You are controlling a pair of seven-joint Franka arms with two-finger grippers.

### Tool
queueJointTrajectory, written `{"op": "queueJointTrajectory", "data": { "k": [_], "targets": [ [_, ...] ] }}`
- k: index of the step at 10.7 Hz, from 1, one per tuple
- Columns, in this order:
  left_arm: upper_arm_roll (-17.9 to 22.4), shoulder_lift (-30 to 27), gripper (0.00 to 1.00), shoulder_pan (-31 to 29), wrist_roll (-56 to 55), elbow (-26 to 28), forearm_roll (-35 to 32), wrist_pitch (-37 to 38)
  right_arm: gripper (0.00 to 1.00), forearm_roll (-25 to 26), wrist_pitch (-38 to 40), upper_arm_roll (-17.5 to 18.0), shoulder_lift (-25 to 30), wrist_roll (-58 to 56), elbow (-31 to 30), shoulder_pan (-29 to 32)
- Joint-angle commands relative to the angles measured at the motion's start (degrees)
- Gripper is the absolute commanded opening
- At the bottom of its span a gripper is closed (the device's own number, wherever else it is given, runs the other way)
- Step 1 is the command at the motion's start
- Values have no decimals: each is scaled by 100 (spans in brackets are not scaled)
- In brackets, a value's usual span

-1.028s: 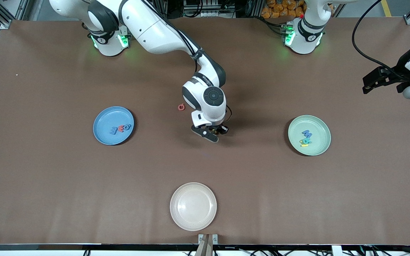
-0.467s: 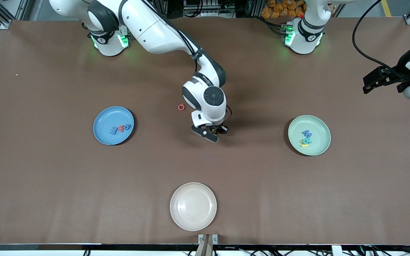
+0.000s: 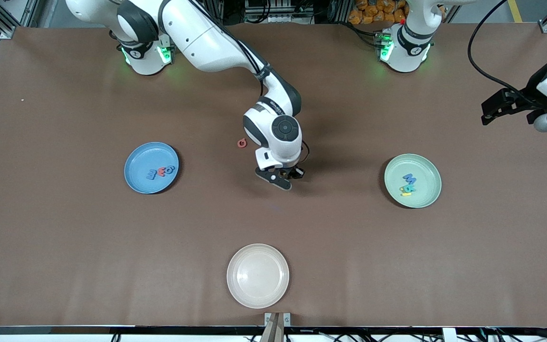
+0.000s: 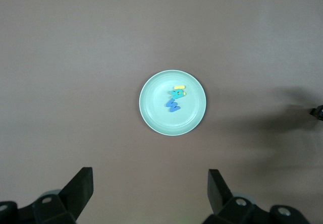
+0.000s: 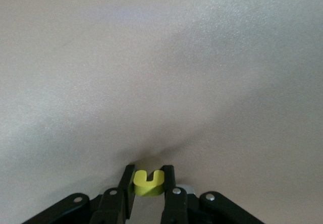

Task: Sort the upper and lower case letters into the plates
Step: 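Carry the u to the blue plate while the left gripper reaches the Q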

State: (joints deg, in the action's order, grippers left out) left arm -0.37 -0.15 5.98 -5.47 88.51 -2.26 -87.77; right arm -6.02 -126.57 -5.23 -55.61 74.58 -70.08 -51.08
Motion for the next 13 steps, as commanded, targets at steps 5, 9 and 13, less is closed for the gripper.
{"op": "queueJointTrajectory", "data": {
  "k": [5,9,13],
  "targets": [
    [-218,59,100,61,-42,17,33,-30,16,119,-87,-4,-170,39,100,63],
    [-218,59,100,96,-51,-1,42,-39,12,101,-78,-4,-4,-434,-162,142],
    [-420,59,100,140,-234,8,59,-56,12,40,518,13,401,-1120,-515,308]
  ]
}}
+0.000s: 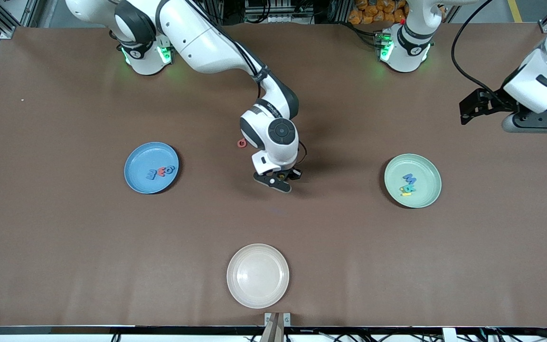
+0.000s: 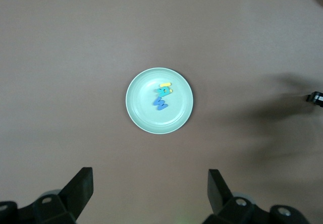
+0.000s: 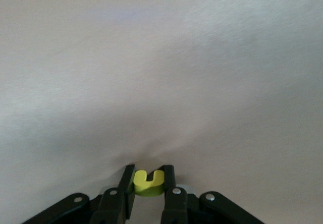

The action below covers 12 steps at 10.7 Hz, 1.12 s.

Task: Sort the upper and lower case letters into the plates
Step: 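Carry the u to the blue plate while the left gripper reaches the Q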

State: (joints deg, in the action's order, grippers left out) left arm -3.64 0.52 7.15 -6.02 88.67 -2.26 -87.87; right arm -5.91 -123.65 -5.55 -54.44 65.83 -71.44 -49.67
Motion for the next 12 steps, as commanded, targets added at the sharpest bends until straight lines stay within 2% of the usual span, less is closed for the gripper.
{"op": "queueJointTrajectory", "data": {
  "k": [1,3,6,9,12],
  "targets": [
    [-163,-8,100,23,-311,2,59,-46,12,11,358,63,372,-420,-449,255],
    [-313,27,100,32,-461,2,85,-46,12,3,368,63,731,-789,-983,291],
    [-585,115,100,67,-566,2,129,-151,12,-15,307,71,1644,-1816,-2195,746],
    [-893,281,100,251,-1531,2,156,-327,12,-94,307,45,2436,-2660,-3206,1195],
    [-1130,536,100,549,-2698,2,365,-564,14,-16,307,28,3052,-3943,-4043,1986]
  ]
}}
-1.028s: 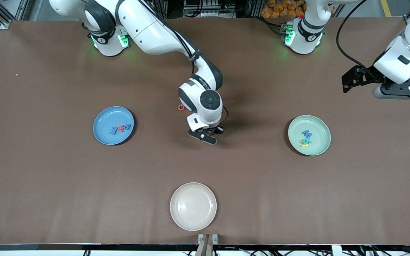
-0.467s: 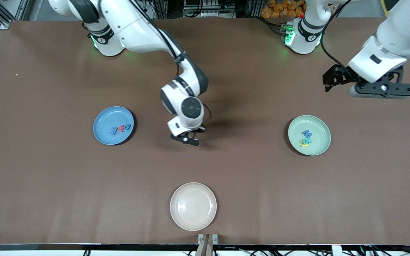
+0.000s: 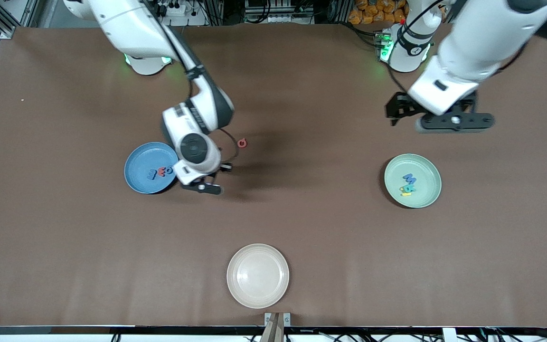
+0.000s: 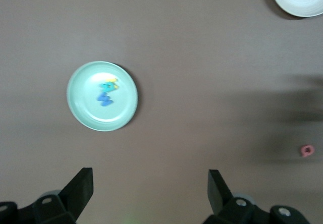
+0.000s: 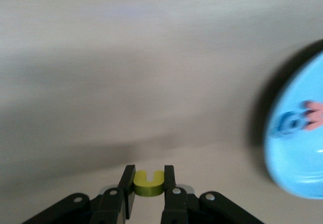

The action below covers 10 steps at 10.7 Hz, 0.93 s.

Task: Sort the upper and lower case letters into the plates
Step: 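Carry the u to the blue plate while the left gripper reaches the Q, then release the u on the blue plate while the left gripper lowers to the Q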

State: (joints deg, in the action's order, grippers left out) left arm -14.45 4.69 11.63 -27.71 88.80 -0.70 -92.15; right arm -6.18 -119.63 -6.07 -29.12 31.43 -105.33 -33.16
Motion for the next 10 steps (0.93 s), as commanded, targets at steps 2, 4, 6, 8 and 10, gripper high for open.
{"op": "queueJointTrajectory", "data": {
  "k": [2,4,6,8,10],
  "targets": [
    [-110,312,100,330,-1234,-3,343,-347,14,352,-131,-34,574,-550,-900,458],
    [-294,566,100,497,-2094,6,334,-610,14,600,-541,-61,749,-969,-1382,808],
    [-330,778,100,717,-2781,6,343,-865,14,609,-1060,-52,1056,-1943,-1945,1414],
    [-461,1006,100,867,-3265,15,343,-1120,14,609,-1141,-52,1075,-2369,-2044,1663],
    [-777,1331,100,920,-3547,23,317,-1480,14,609,-1168,-61,1040,-2405,-2062,1672]
  ]
}}
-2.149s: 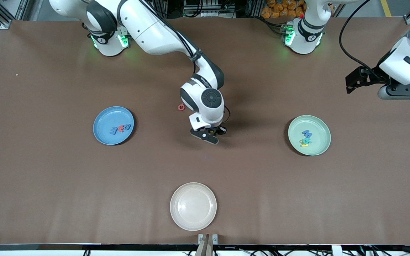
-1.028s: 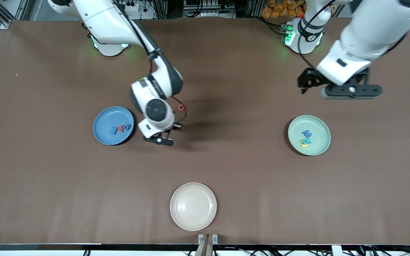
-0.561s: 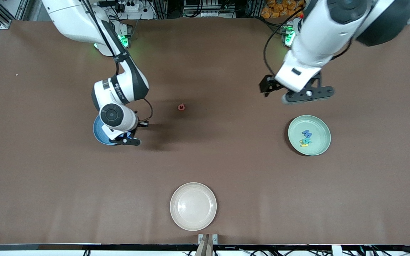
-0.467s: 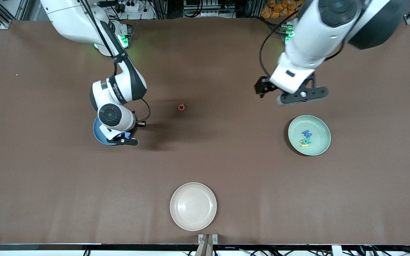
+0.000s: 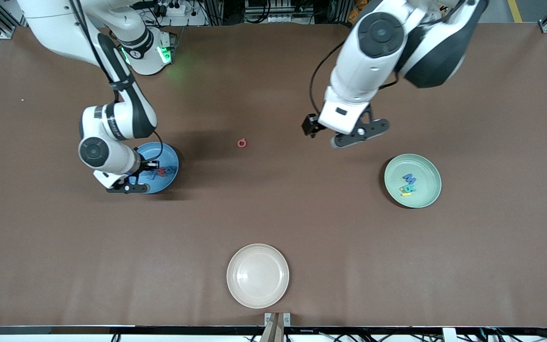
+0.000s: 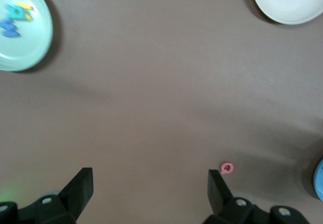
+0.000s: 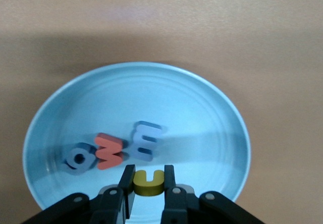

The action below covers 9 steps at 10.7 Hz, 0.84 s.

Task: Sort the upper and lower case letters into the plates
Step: 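Release the u on the blue plate while the left gripper lowers to the Q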

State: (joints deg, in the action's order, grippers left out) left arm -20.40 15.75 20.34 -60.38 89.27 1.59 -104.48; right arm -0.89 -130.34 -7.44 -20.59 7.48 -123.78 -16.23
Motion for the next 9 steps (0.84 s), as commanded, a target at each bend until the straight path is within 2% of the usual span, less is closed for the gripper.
{"op": "queueJointTrajectory", "data": {
  "k": [1,3,6,8,9],
  "targets": [
    [-236,419,100,145,-412,-24,95,-491,14,80,-210,76,161,-18,-278,15],
    [-246,779,100,435,-615,-41,69,-923,16,80,-509,76,152,-36,-471,59],
    [-272,1106,100,778,-432,-59,-228,-1214,35,80,-518,76,135,-36,-472,59],
    [-473,1290,100,997,-806,-50,-535,-1329,61,80,-518,76,134,-45,-472,59],
    [-509,1465,100,1050,-1018,-59,-851,-1329,87,80,-518,76,135,-45,-472,59]
  ]
}}
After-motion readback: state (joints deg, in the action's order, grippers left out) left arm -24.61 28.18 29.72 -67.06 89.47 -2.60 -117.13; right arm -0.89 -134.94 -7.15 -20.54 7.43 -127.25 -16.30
